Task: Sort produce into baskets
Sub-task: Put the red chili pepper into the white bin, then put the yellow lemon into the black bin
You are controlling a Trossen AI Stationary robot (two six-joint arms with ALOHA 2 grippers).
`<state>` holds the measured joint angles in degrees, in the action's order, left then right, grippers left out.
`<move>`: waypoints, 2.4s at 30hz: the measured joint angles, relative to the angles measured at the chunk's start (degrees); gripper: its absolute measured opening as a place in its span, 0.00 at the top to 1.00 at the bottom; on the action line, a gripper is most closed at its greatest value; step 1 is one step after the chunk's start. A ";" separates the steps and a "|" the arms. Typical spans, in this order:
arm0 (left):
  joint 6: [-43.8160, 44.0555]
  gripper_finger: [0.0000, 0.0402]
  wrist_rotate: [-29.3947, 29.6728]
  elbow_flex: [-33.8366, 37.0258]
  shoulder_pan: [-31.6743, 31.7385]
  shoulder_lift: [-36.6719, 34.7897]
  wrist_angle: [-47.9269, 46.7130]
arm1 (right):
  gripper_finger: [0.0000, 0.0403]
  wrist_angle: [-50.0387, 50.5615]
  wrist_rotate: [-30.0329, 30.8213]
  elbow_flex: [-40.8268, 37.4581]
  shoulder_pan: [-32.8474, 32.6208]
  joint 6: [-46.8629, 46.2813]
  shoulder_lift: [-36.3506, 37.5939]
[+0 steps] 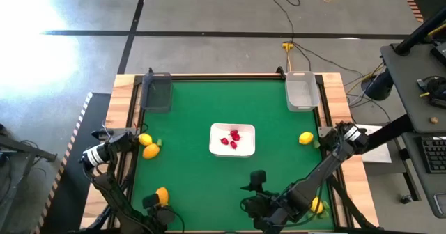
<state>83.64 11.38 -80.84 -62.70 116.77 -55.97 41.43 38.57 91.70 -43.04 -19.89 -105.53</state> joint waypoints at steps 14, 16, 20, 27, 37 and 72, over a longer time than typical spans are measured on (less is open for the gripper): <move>-19.74 0.86 20.99 -7.51 13.16 -0.31 6.49 | 0.45 0.22 3.12 -0.38 -6.23 -6.86 -1.61; -26.30 0.86 22.85 -8.69 16.91 -0.33 9.06 | 0.45 0.24 3.41 -0.74 -6.56 -8.21 -1.97; -41.03 0.86 24.15 -10.52 24.64 -0.35 16.04 | 0.45 0.35 1.16 -1.48 -7.31 -11.04 -2.51; -53.86 0.86 24.19 -11.11 37.55 -0.35 19.06 | 0.45 0.57 -1.27 -1.71 -11.04 -14.73 -2.52; -55.97 0.86 19.49 -10.47 50.50 0.97 20.44 | 0.45 3.25 -0.94 -2.51 -13.21 -16.18 -2.52; -45.66 0.39 18.77 -10.27 36.94 -13.31 1.81 | 0.45 7.52 2.57 -2.89 -12.08 -20.67 1.17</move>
<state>37.98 30.16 -91.11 -25.76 103.46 -54.16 48.95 41.13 88.82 -55.11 -40.56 -104.36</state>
